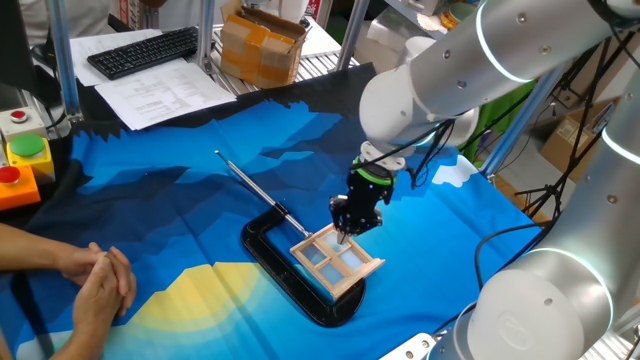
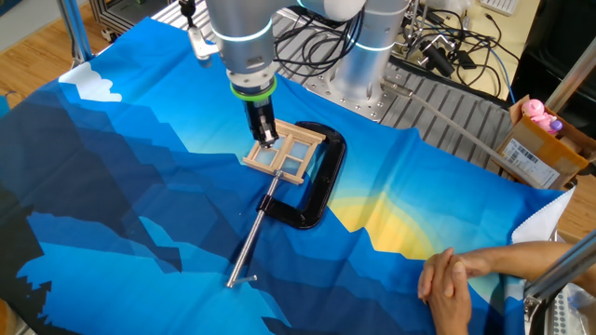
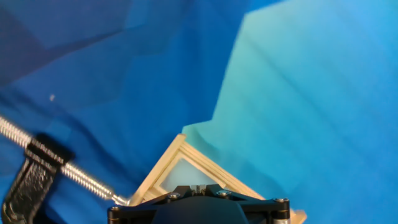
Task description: Open a sliding window
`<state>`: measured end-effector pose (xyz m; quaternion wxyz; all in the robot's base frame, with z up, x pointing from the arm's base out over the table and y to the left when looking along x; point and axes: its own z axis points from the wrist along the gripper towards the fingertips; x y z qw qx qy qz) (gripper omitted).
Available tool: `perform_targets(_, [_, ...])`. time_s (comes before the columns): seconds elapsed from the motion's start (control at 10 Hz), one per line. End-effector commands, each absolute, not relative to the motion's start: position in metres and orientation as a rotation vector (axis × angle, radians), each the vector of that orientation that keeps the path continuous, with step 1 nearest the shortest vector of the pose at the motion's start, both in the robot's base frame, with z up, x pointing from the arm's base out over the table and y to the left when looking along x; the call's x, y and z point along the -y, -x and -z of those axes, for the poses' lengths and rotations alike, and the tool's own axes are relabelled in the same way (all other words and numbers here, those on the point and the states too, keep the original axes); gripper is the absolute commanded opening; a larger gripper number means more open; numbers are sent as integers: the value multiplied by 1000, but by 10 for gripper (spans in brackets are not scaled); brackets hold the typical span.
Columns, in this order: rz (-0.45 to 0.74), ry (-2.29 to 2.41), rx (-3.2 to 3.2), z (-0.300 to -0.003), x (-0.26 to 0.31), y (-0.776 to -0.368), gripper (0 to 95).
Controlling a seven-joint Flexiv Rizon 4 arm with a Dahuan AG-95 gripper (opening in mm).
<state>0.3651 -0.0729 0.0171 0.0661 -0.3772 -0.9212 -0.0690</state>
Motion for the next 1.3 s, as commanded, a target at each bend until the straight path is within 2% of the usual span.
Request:
perform_targets(0.1, [241,1252,2735,-16,73,-364,0])
perform_targets(1.3, [254,1327,2751,-9,71,-359,0])
